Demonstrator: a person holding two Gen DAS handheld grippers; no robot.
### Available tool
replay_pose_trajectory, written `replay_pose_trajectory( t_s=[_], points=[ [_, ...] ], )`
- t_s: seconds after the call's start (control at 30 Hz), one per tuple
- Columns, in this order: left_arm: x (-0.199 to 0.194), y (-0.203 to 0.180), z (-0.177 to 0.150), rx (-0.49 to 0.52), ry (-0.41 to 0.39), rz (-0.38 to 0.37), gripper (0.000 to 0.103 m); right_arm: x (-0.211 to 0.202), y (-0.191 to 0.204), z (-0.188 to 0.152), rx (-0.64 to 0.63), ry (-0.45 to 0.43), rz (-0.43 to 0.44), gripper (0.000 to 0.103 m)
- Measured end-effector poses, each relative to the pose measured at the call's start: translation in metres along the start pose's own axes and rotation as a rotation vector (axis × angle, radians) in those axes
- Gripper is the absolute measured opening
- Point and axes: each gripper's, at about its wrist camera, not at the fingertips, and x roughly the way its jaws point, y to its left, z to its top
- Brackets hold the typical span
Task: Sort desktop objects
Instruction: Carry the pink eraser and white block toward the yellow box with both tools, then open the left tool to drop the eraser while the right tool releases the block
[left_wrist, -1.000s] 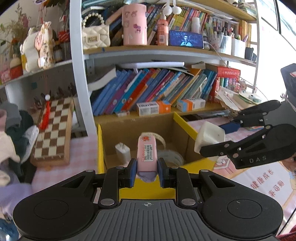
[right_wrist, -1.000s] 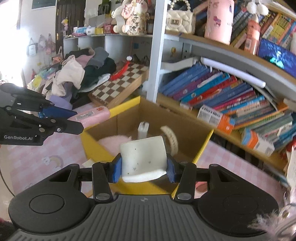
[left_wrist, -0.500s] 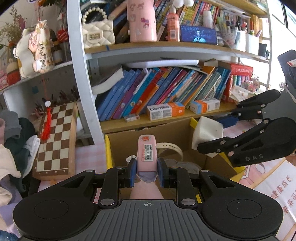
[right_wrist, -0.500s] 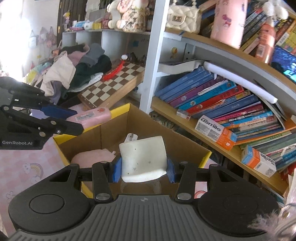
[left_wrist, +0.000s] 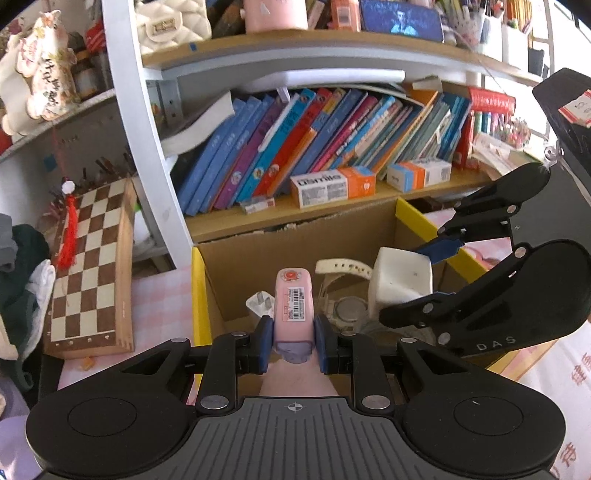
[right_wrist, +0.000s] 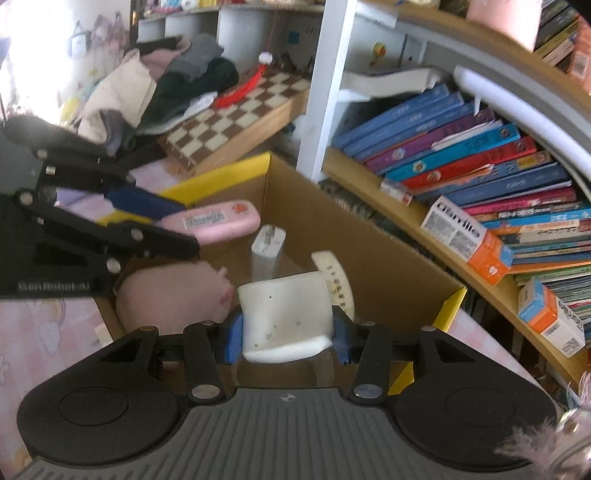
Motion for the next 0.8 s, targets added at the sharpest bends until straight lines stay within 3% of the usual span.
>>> replay_pose_trajectory(
  t_s=[0.33,0.8],
  points=[
    [0.031,0.005,0.01,0.043,0.063,-0.016,0.022,0.033,-0.008,-0.008,-0.074,0.123,0.012,0.045],
    [0.059,0.0,0.013,0.062,0.136,-0.035,0.022,0.046,-0.008,-0.008,-0.123,0.167,0.044,0.045]
  ],
)
